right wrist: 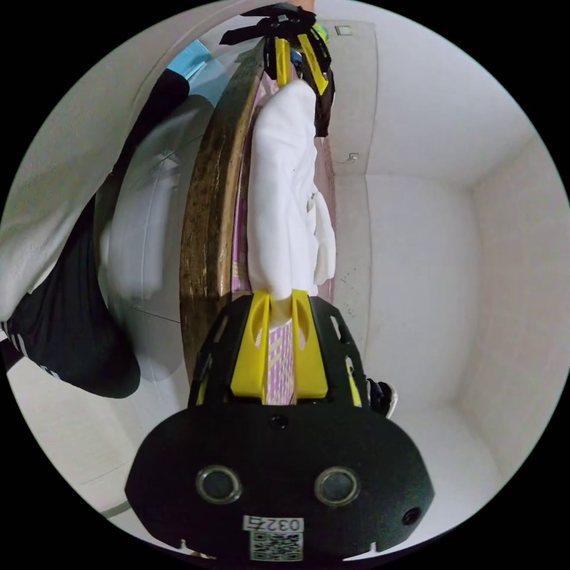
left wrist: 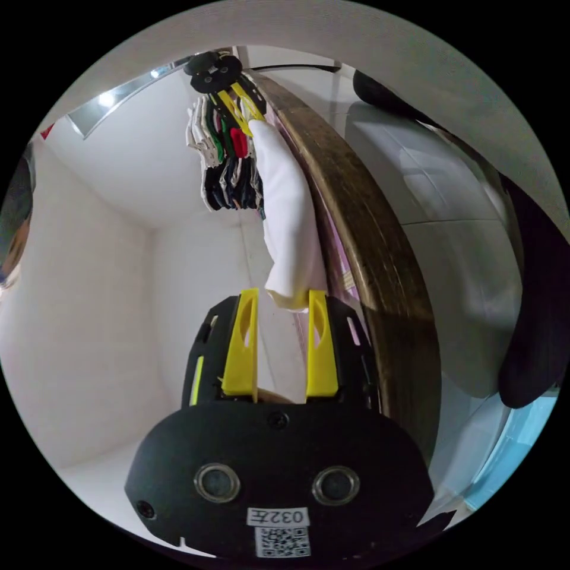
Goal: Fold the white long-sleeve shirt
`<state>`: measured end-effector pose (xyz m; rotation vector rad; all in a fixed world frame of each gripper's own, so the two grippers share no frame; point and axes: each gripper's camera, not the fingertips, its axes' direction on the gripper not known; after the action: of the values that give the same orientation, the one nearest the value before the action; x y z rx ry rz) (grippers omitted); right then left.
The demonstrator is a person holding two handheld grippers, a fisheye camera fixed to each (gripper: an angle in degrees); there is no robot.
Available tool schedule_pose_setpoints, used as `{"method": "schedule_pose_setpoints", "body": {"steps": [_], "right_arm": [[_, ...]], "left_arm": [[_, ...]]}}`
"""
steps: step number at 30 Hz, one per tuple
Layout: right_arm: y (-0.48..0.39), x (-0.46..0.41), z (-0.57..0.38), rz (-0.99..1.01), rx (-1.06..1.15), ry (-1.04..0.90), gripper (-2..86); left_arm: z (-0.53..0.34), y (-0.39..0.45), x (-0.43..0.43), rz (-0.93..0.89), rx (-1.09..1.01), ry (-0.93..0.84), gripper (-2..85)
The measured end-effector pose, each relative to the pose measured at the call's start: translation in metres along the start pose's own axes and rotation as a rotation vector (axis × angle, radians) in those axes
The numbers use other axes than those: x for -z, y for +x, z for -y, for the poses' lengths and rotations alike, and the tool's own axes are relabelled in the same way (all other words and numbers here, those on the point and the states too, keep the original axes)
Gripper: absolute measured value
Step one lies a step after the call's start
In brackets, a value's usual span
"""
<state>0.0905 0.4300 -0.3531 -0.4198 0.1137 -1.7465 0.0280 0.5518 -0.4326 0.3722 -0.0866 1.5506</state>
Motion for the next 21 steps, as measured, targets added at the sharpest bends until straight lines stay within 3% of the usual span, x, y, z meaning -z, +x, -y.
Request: {"method": "schedule_pose_setpoints", "body": {"steps": [5,11,21], "right_arm": [[0.006,-0.014,-0.017,0.005,0.003,0.003,5.0],[0.024,-0.042,-0.041,0.051,-0.016,-0.007,4.2],[0.151,-0.058,-0.111,0.537,-0.299,0.041,2.9]], "left_arm": [[-0.01,0.016,-0.003,0.022,-0.09,0.027,12.1],[-0.03,-0.014,-0.036,-0.156,-0.033,-0.008,8.1],[-0.13,-0.141,-0.095,-0.767,0.408,-0.056,5.0]]}}
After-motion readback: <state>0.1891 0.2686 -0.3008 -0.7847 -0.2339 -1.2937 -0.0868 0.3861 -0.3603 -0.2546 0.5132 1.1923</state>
